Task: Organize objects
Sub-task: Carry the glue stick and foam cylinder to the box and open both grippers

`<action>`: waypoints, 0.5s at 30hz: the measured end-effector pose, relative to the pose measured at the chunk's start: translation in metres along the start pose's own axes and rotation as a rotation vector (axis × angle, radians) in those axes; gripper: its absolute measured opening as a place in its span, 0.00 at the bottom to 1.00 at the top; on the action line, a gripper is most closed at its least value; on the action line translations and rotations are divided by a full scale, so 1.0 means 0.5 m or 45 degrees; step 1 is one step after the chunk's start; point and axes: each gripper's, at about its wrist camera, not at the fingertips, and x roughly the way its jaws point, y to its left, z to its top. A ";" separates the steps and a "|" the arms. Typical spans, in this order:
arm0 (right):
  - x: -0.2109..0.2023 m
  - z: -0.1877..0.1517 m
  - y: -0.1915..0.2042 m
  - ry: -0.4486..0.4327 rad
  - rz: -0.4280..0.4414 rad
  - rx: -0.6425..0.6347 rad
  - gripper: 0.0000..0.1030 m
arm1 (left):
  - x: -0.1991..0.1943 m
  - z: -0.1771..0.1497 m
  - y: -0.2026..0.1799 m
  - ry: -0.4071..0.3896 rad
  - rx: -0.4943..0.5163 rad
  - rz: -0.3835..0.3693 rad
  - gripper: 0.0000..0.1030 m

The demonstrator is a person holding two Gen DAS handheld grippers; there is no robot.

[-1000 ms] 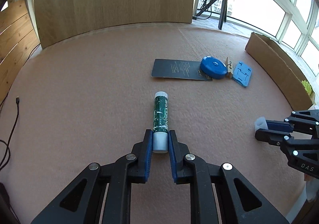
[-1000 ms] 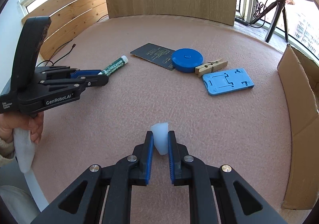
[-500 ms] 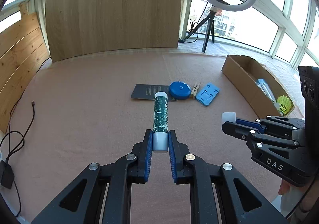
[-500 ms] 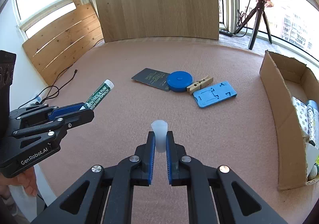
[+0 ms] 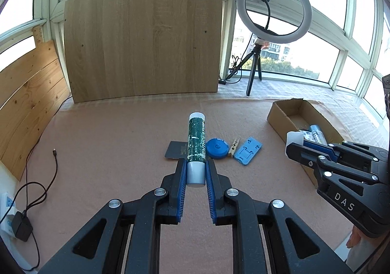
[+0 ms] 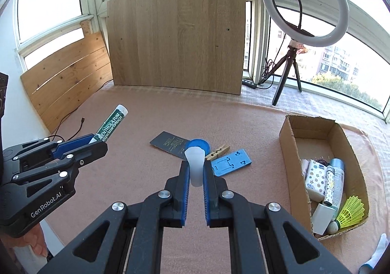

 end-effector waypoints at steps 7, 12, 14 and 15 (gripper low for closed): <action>0.001 0.002 -0.017 -0.011 -0.056 0.004 0.09 | 0.031 0.010 -0.007 0.014 -0.004 0.004 0.16; -0.002 0.002 -0.043 -0.022 -0.074 0.026 0.09 | 0.054 0.026 -0.028 0.021 0.014 -0.002 0.16; -0.004 0.002 -0.058 -0.028 -0.078 0.037 0.09 | 0.064 0.034 -0.044 0.025 0.033 -0.010 0.16; -0.005 0.002 -0.066 -0.032 -0.079 0.045 0.09 | 0.068 0.038 -0.053 0.026 0.043 -0.015 0.16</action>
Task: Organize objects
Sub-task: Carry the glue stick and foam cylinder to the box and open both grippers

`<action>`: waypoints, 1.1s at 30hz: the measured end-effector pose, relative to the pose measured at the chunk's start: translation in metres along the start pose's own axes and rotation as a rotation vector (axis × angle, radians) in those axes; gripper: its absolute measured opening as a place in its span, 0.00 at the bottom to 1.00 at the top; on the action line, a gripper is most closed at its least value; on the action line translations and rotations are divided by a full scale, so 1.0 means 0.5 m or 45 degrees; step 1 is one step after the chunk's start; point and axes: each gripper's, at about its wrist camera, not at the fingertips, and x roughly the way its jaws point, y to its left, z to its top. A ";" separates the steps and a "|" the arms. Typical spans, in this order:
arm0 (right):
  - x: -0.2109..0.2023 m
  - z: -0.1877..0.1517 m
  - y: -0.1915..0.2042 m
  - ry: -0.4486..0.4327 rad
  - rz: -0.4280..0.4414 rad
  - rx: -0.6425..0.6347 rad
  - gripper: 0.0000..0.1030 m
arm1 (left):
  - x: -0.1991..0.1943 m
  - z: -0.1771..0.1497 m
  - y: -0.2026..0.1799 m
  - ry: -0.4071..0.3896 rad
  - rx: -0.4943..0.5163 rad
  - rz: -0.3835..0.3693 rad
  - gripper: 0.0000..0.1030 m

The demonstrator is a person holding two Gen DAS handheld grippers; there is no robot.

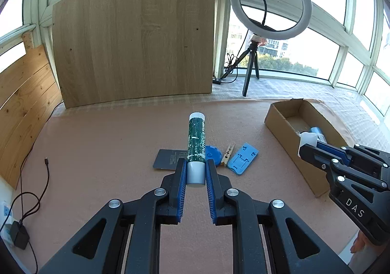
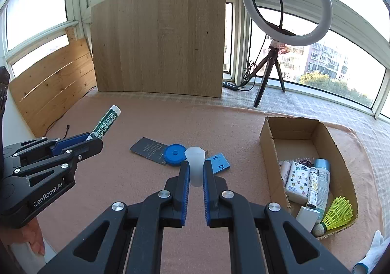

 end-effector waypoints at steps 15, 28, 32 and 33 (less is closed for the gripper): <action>-0.007 -0.012 -0.171 -0.021 -0.114 0.138 0.09 | 0.073 0.069 -0.214 0.005 0.171 -0.131 0.16; -0.013 -0.038 -0.361 0.022 -0.257 0.203 0.09 | 0.154 0.117 -0.441 0.022 0.252 -0.285 0.16; -0.007 -0.045 -0.403 0.026 -0.257 0.215 0.10 | 0.180 0.124 -0.495 0.036 0.269 -0.302 0.16; -0.004 -0.045 -0.410 0.026 -0.257 0.213 0.10 | 0.187 0.125 -0.503 0.043 0.266 -0.306 0.17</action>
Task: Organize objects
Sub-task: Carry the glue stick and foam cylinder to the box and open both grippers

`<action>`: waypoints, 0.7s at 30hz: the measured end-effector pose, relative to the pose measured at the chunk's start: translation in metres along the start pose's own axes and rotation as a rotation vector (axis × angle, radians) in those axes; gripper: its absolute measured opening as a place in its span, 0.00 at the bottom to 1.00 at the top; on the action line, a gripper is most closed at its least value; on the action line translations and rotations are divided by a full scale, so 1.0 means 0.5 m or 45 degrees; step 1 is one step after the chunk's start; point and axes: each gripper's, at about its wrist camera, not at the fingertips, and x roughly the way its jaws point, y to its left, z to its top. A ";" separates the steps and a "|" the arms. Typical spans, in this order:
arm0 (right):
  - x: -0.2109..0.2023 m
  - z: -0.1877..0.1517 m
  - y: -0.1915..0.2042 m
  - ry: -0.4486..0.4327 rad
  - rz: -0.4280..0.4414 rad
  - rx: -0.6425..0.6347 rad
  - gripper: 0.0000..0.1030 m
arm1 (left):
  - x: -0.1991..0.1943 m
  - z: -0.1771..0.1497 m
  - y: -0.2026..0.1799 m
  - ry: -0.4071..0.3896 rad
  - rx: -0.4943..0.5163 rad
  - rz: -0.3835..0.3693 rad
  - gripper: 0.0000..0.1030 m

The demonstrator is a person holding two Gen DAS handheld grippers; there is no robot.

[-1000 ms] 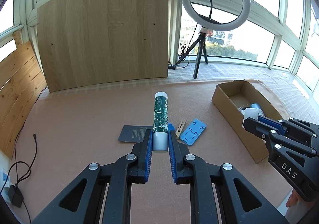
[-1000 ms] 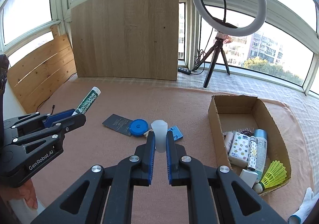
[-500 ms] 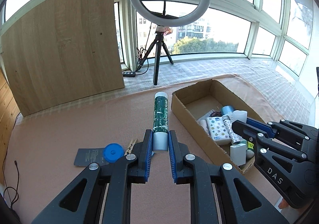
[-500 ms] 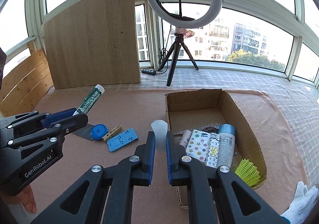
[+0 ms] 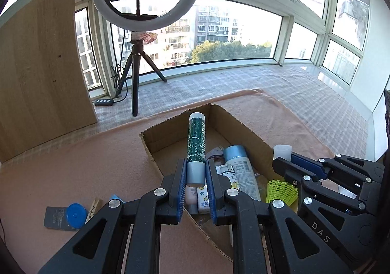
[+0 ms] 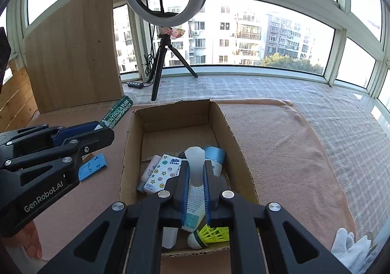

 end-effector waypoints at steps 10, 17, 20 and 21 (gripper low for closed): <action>0.024 -0.032 -0.035 0.059 0.052 0.049 0.44 | 0.000 -0.037 0.039 0.042 -0.072 0.142 0.79; 0.072 -0.098 0.093 0.318 0.108 -0.236 0.44 | -0.050 -0.110 0.135 0.089 -0.177 0.149 0.80; 0.064 -0.112 0.140 0.323 0.094 -0.251 0.43 | -0.077 -0.151 0.178 0.098 -0.215 0.164 0.80; 0.063 -0.112 0.149 0.329 0.108 -0.241 0.43 | -0.085 -0.164 0.195 0.104 -0.234 0.173 0.80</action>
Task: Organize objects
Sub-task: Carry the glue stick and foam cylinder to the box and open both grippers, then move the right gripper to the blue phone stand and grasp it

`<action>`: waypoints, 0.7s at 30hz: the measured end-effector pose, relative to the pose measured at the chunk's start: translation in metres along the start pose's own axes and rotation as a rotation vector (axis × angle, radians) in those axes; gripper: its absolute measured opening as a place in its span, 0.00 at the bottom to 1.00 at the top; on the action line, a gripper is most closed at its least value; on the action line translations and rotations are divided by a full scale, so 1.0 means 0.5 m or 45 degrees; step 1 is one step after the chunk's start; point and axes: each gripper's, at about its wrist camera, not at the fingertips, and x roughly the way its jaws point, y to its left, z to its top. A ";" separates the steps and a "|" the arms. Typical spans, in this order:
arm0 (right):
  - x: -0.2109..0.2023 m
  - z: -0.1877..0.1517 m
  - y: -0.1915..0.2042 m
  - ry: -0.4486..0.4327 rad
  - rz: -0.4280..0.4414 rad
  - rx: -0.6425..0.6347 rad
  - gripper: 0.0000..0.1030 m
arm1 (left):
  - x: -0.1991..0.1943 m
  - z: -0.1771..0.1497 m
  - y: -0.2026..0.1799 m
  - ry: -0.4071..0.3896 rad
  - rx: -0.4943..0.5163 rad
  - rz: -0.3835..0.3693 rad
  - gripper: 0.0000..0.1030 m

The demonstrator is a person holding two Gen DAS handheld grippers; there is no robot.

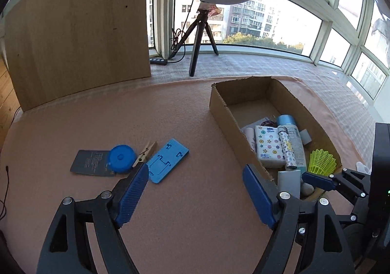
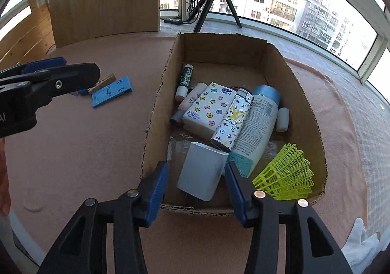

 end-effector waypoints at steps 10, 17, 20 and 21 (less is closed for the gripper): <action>-0.059 0.016 0.048 -0.103 -0.154 0.053 0.43 | -0.067 -0.087 0.230 -0.001 -0.200 0.137 0.86; -0.051 0.078 0.171 -0.184 0.046 0.039 0.57 | -0.143 -0.151 0.400 -0.023 -0.333 0.250 0.86; 0.018 0.092 0.218 -0.102 0.204 0.130 0.57 | -0.177 -0.185 0.461 -0.034 -0.403 0.287 0.86; 0.047 0.098 0.223 -0.064 0.234 0.180 0.57 | -0.187 -0.195 0.477 -0.035 -0.423 0.297 0.86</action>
